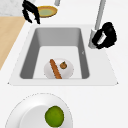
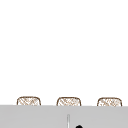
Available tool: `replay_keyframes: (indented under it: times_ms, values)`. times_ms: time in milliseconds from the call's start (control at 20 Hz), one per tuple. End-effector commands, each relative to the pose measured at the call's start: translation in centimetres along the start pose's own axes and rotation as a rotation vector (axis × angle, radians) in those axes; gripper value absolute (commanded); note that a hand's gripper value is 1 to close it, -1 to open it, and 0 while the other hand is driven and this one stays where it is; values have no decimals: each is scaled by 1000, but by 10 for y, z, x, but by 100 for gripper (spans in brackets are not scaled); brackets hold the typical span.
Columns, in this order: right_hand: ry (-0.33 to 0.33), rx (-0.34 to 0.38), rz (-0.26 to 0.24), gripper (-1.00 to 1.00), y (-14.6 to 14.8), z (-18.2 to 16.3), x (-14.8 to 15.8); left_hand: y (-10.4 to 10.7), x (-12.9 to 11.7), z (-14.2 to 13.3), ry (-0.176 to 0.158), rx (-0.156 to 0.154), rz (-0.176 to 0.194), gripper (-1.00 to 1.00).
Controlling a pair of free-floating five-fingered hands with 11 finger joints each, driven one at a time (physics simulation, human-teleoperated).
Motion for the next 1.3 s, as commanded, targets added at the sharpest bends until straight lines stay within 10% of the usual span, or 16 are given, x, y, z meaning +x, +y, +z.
replay_keyframes:
  times_ms: [0, 900, 950, 1250]
  values:
    - [19, 9, 14, 100, -17, 11, 30, 0, 0, 0, 0, 0, 0, 0]
    - [82, -3, 60, 100, -31, 24, 17, 0, 0, 0, 0, 0, 0, 0]
    - [81, -3, 59, -100, -29, 25, 14, 0, 0, 0, 0, 0, 0, 0]
    - [75, 6, 73, -100, -33, 38, 11, 0, 0, 0, 0, 0, 0, 0]
